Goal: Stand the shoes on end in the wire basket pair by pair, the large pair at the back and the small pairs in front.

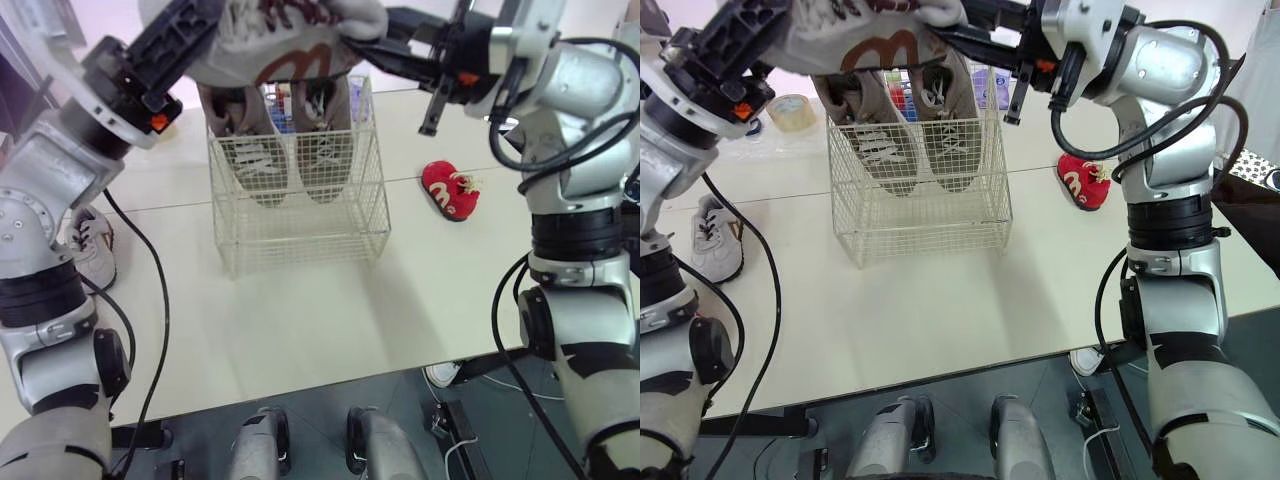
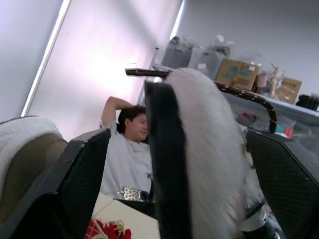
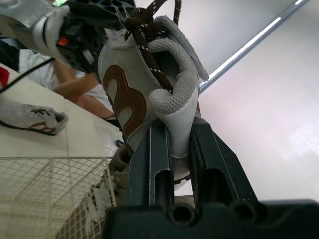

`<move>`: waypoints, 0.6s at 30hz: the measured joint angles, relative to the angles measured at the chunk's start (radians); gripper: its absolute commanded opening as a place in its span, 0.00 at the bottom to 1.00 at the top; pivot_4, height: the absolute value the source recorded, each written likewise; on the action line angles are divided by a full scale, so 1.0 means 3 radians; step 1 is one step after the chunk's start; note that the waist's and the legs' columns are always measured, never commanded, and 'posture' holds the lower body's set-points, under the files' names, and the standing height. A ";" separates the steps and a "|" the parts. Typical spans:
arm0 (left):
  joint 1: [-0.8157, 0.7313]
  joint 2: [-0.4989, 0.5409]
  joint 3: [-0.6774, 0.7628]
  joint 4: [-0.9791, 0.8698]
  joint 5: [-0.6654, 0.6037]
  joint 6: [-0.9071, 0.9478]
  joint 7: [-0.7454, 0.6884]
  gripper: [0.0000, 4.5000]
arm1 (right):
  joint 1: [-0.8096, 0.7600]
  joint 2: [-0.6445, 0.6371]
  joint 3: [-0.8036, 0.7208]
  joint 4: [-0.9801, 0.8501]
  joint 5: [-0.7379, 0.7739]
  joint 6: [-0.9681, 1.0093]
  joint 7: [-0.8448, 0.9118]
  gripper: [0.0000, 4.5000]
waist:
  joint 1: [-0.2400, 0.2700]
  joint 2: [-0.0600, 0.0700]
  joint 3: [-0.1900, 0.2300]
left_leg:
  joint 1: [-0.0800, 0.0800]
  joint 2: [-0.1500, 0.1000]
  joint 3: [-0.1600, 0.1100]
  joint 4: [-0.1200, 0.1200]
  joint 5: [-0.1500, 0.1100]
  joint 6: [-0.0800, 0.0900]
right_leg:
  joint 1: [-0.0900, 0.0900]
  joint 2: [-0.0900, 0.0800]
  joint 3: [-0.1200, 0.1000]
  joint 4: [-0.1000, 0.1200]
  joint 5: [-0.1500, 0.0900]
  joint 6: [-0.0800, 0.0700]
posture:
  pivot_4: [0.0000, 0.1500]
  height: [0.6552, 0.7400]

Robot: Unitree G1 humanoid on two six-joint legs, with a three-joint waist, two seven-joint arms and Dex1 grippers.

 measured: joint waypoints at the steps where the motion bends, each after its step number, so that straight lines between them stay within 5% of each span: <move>1: 0.0006 -0.0029 0.0000 -0.0021 0.0015 0.0000 -0.0006 0.58 | 0.0029 0.0000 0.0001 -0.0040 0.0006 0.0042 -0.0003 0.00 | 0.0000 0.0000 0.0000 | 0.0000 0.0000 0.0000 0.0000 0.0000 0.0000 | 0.0000 0.0000 0.0000 0.0000 0.0000 0.0000 | 1.00 1.00; 6: 0.0047 -0.0181 0.0042 -0.0062 0.0021 -0.0014 0.0103 0.08 | 0.0111 0.0001 -0.0003 -0.0188 0.0015 0.0239 -0.0098 0.00 | 0.0001 0.0000 0.0000 | 0.0000 0.0000 -0.0001 0.0001 0.0001 0.0001 | 0.0001 0.0000 0.0000 0.0000 0.0000 0.0000 | 1.00 1.00; 7: 0.0070 -0.0224 0.0052 -0.0073 0.0001 -0.0019 0.0154 0.08 | 0.0133 0.0008 -0.0009 -0.0213 0.0039 0.0309 -0.0140 0.00 | 0.0001 0.0000 0.0000 | 0.0001 0.0000 -0.0002 0.0001 0.0001 0.0001 | 0.0002 0.0000 0.0000 0.0000 0.0000 0.0000 | 1.00 1.00; 10: 0.0142 -0.0388 0.0069 -0.0141 -0.0085 -0.0066 0.0365 0.07 | 0.0282 0.0137 -0.0154 -0.0316 0.0343 0.0703 -0.0350 0.29 | 0.0004 -0.0002 -0.0001 | 0.0001 0.0001 -0.0004 0.0003 0.0003 0.0005 | 0.0004 0.0000 0.0000 0.0002 0.0001 -0.0001 | 1.00 1.00; 16: 0.0320 -0.0763 0.0325 -0.0386 -0.0174 -0.0521 0.0918 0.07 | 0.1022 0.0863 -0.1174 -0.0755 0.1997 0.1833 -0.1802 1.00 | 0.0014 -0.0009 -0.0005 | 0.0000 0.0001 -0.0010 0.0004 0.0004 0.0007 | 0.0009 0.0000 -0.0005 0.0001 0.0007 0.0006 | 1.00 1.00; 18: 0.0330 -0.0836 0.0319 -0.0414 -0.0155 -0.0601 0.0982 0.07 | 0.1148 0.1122 -0.1211 -0.0835 0.2470 0.2077 -0.2172 1.00 | 0.0001 -0.0007 -0.0004 | 0.0001 0.0002 -0.0008 0.0004 0.0004 0.0007 | 0.0007 0.0001 -0.0005 0.0000 0.0010 0.0000 | 1.00 1.00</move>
